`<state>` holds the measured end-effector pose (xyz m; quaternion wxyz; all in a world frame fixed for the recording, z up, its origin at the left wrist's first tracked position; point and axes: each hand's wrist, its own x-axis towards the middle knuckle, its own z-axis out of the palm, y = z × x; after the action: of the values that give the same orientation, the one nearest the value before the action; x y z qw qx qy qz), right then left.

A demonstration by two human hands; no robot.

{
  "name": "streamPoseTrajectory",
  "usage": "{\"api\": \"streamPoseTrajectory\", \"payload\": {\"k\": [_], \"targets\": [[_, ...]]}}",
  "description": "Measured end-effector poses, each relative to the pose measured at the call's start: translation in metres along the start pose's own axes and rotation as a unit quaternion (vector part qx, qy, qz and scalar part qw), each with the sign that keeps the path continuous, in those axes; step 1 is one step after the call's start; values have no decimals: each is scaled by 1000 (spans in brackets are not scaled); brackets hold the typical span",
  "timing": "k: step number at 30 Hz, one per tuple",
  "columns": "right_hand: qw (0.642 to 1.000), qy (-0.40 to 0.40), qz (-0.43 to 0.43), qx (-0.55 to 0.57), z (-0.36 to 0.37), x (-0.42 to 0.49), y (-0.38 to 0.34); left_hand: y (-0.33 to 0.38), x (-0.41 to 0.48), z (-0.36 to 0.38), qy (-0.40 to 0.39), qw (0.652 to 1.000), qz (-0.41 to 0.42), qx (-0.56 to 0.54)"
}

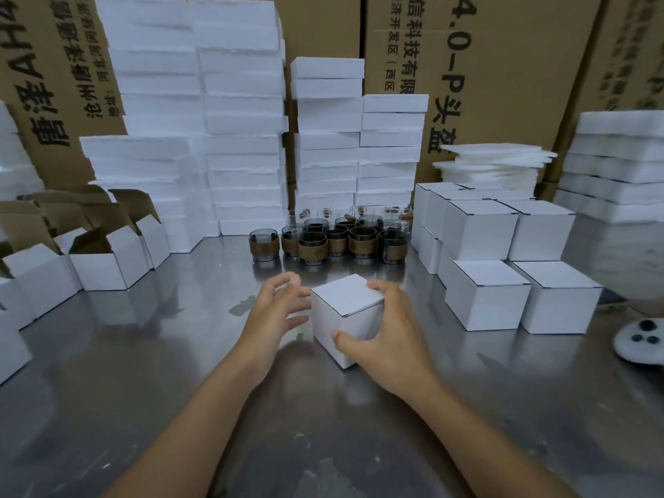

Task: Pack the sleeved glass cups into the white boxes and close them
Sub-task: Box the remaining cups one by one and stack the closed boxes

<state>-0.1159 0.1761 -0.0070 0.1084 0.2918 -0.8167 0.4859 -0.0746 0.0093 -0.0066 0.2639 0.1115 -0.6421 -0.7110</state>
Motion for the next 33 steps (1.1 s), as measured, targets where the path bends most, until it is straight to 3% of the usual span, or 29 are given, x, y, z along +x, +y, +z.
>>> {"api": "streamPoseTrajectory", "payload": {"k": [4,9,16,23,33], "targets": [[1000,28,8,7,-26,2,1,0,4,0,1,1000,1,22],[987,141,8,71,-89,18,2,2,-1,0,-11,1000,-2,17],[969,246,25,9,-176,39,35,4,-8,3,-44,999,13,22],[955,271,63,-100,-199,47,74,3,-9,1,-55,998,22,20],[961,244,84,-98,-191,54,85,0,-7,0,-57,998,31,13]]}}
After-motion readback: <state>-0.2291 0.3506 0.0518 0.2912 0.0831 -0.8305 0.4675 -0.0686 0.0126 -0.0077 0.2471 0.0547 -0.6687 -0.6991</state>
